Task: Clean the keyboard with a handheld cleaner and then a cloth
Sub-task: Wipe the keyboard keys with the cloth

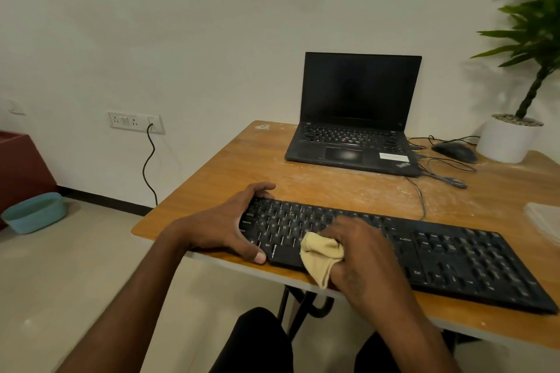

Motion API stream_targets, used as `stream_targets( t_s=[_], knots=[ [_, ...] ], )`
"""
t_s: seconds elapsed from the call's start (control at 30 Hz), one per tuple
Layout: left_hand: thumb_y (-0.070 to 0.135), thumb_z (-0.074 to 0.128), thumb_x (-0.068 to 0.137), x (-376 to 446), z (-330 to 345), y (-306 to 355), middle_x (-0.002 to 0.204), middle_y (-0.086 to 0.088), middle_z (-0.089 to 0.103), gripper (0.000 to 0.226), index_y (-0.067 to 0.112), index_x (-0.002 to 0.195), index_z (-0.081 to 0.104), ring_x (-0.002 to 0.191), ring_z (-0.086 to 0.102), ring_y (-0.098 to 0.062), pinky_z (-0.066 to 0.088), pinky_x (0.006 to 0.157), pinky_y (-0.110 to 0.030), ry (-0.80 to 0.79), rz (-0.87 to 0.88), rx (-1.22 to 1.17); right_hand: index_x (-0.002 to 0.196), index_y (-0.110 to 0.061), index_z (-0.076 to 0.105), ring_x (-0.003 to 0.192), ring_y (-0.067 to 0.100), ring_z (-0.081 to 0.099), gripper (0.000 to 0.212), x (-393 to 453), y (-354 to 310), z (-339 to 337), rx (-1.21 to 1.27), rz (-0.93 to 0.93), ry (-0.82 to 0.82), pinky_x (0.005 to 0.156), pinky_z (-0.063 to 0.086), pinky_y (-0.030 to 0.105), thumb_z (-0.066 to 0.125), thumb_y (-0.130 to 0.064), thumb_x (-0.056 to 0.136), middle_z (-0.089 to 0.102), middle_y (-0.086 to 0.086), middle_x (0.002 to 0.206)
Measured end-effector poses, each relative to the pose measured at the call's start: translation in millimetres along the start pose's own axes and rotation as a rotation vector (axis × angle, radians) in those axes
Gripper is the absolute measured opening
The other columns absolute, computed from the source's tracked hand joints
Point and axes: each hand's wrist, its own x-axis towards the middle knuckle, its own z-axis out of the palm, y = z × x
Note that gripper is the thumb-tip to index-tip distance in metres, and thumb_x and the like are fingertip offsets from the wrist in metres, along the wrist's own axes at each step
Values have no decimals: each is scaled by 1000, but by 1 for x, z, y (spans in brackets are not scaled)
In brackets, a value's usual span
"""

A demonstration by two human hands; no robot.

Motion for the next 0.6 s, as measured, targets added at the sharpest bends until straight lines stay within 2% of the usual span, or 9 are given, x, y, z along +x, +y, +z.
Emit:
stream_targets(
  t_s=[0.13,0.23,0.3,0.37,0.47,0.53,0.6],
  knots=[
    [39,99,63,0,1,1,154,22,35,126,62,154,15,141,44,-4,45,117,-32,7,12,11,106,-27,72,90,6,42,26,9,-26,20,-3,-80,-10,67,30,21,75,-17,82,52,-17,93],
    [37,100,63,-1,1,1,155,20,35,126,61,155,16,141,44,-4,44,119,-37,8,13,14,103,-25,71,90,8,39,24,13,-39,26,-8,-125,-36,69,30,24,73,-15,81,53,-13,96],
    [39,100,62,-2,1,1,155,19,35,126,61,154,16,141,45,-4,45,118,-35,4,10,1,100,-27,72,87,6,39,25,8,-28,18,-5,-100,-49,65,31,20,74,-12,80,49,-16,89],
    [38,98,63,-1,0,1,154,20,36,125,61,154,16,138,45,-1,47,113,-27,0,12,-4,100,-27,72,85,3,41,29,-1,-5,6,-13,-29,-34,66,33,15,75,-10,77,50,-18,87],
    [37,97,64,0,-1,0,153,22,36,124,60,154,16,135,46,4,48,106,-18,0,12,-1,94,-27,73,81,1,46,28,-13,15,-9,-23,48,4,63,38,17,77,-10,72,54,-17,84],
    [37,97,63,1,0,0,153,23,36,124,62,154,16,135,46,4,49,105,-19,0,12,-3,91,-26,73,79,3,46,25,-14,13,-6,-37,50,13,62,39,20,78,-12,72,53,-15,83],
    [38,98,63,0,0,0,153,22,36,123,63,153,17,136,46,3,49,107,-21,0,15,-5,91,-26,72,79,5,45,25,-10,5,3,-27,37,34,60,34,16,80,-13,71,51,-16,83]
  ],
)
